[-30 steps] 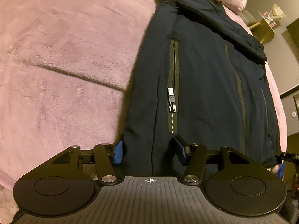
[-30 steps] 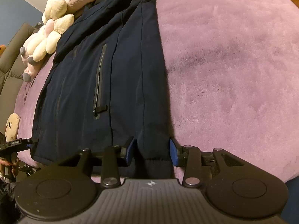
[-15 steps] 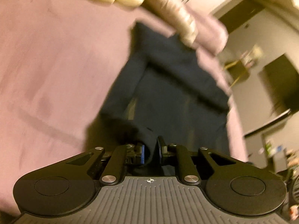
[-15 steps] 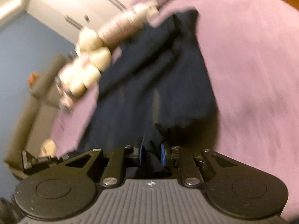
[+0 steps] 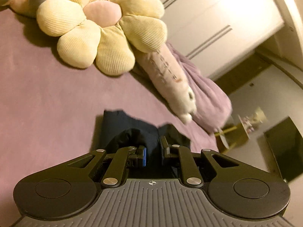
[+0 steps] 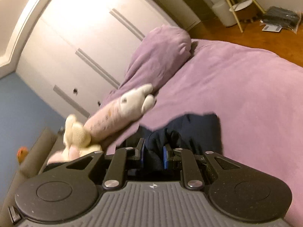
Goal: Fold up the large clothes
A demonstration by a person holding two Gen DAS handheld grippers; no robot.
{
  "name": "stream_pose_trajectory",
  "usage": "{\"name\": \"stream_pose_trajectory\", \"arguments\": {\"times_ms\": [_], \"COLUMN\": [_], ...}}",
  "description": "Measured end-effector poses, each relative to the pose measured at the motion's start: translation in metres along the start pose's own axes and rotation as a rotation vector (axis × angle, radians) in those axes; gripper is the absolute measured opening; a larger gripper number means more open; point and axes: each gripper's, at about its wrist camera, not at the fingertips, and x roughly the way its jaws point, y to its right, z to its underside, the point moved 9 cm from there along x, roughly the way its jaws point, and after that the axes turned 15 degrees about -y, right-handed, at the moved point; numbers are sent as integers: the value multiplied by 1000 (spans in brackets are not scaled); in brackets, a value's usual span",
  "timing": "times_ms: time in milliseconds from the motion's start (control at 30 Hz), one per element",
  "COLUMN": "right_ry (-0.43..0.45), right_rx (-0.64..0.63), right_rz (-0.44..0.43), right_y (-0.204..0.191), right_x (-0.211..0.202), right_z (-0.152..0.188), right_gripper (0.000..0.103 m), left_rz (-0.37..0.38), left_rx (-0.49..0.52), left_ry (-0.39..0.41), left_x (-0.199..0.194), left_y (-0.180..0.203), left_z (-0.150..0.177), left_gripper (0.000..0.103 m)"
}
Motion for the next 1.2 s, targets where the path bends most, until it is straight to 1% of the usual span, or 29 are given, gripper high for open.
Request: {"name": "stream_pose_trajectory", "arguments": {"times_ms": [67, 133, 233, 300, 367, 400, 433, 467, 500, 533, 600, 633, 667, 700, 733, 800, 833, 867, 900, 933, 967, 1000, 1033, 1067, 1133, 1167, 1200], "right_ry": [26, 48, 66, 68, 54, 36, 24, 15, 18, 30, 73, 93, 126, 179, 230, 298, 301, 275, 206, 136, 66, 11, -24, -53, -90, -99, -107], "right_rx": [20, 35, 14, -6, -25, -28, -27, -22, -17, -14, 2, 13, 16, 5, -23, -97, -142, -199, -274, -341, -403, -457, -490, -515, -574, -604, -613], "right_rz": [18, 27, 80, 122, 178, 200, 210, 208, 192, 173, 128, 112, 111, 147, 167, 219, 223, 211, 199, 195, 190, 172, 162, 166, 198, 244, 261], "right_y": [1, 2, 0, 3, 13, 20, 25, 30, 33, 34, 35, 35, 34, 31, 24, 1, -14, -32, -52, -68, -83, -95, -103, -108, -106, -98, -88], "right_x": [23, 44, 80, 111, 138, 152, 162, 168, 170, 169, 160, 154, 147, 138, 132, 125, 128, 138, 157, 176, 197, 216, 231, 245, 270, 281, 288], "right_z": [-23, -42, -66, -72, -69, -67, -66, -63, -60, -59, -59, -59, -60, -62, -64, -61, -56, -47, -35, -22, -7, 9, 20, 31, 46, 52, 56], "right_gripper": [17, 17, 17, 17, 19, 20, 23, 27, 29, 32, 37, 47, 67, 76, 80, 80, 76, 59, 47, 32, 24, 22, 21, 22, 22, 22, 21], "left_rz": [5, -12, -65, -128, -189, -209, -210, -207, -217, -234, -260, -278, -295, -304, -307, -307, -304, -298, -302, -321, -348, -374, -404, -434, -502, -532, -556], "left_rx": [-11, 8, 12, 6, 32, 55, 63, 67, 69, 81, 106, 115, 127, 154, 193, 280, 328, 382, 433, 484, 533, 571, 594, 611, 644, 655, 657], "left_ry": [13, 31, 41, 16, -17, -12, -6, 10, 40, 85, 142, 165, 175, 179, 181, 184, 182, 177, 175, 174, 176, 182, 188, 194, 216, 227, 232], "left_x": [23, 42, 75, 103, 127, 134, 136, 135, 131, 124, 109, 102, 99, 98, 99, 108, 116, 127, 138, 151, 165, 177, 189, 197, 211, 215, 219], "left_y": [4, 6, -1, -14, -24, -28, -31, -34, -36, -39, -40, -41, -40, -34, -23, 0, 15, 31, 43, 55, 64, 70, 73, 72, 64, 57, 49], "left_z": [-25, -42, -57, -58, -53, -50, -48, -47, -48, -51, -55, -57, -56, -52, -47, -35, -26, -16, -7, 1, 8, 12, 14, 15, 15, 15, 15], "left_gripper": [16, 16, 17, 20, 28, 34, 45, 55, 74, 80, 81, 81, 80, 80, 81, 81, 83, 84, 87, 90, 90, 91, 93, 93, 94, 94, 95]}}
